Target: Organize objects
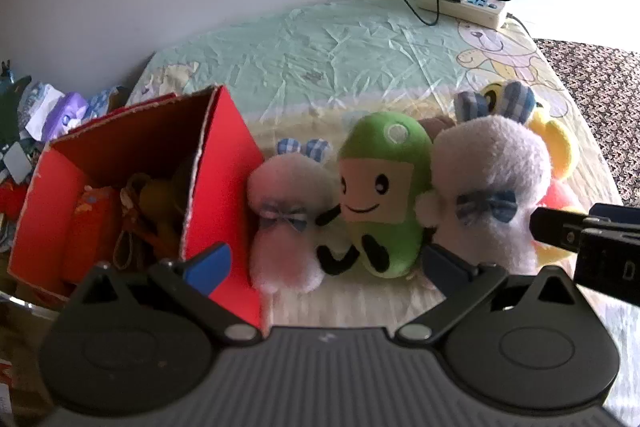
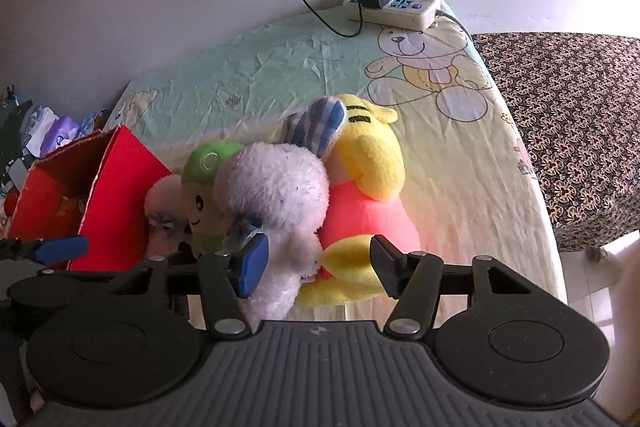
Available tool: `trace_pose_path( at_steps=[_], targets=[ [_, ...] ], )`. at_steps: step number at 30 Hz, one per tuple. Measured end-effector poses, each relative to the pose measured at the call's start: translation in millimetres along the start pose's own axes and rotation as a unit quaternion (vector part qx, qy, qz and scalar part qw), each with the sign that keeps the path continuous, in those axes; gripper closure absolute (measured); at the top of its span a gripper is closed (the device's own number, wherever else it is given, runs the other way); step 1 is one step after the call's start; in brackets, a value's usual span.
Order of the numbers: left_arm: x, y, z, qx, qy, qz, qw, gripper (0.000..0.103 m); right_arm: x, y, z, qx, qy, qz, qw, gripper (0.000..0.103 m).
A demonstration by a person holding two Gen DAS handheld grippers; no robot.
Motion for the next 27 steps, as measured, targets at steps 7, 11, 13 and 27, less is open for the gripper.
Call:
trace_pose_path(
  at_steps=[7, 11, 13, 27],
  targets=[
    [-2.6, -4.6, 4.9, -0.004, -0.001, 0.0, 1.0, 0.001, -5.5, -4.3, 2.6, 0.002, 0.008, 0.0, 1.0, 0.043],
    [-1.9, -7.1, 8.8, -0.006, -0.003, -0.004, 1.0, 0.001, -9.2, -6.4, 4.6, 0.001, 0.015, 0.002, 1.0, 0.043],
    [-2.3, -8.4, 11.7, -0.005, -0.002, -0.005, 1.0, 0.001, -9.2, -6.0, 7.8, 0.003, 0.018, 0.002, 1.0, 0.043],
    [-3.2, -10.7, 18.3, -0.002, 0.012, -0.012, 0.9999, 0.001, -4.9, -5.8, 13.3, 0.01, 0.042, -0.004, 0.999, 0.043]
  ],
)
Point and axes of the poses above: each gripper's, at about its wrist camera, not at the fingertips, and x roughly the way its jaws point, z to its right, y to its top, the point moved 3 cm from there along x, roughly the way its jaws point, and after that the axes turned 15 degrees about z, right-handed, at the moved point
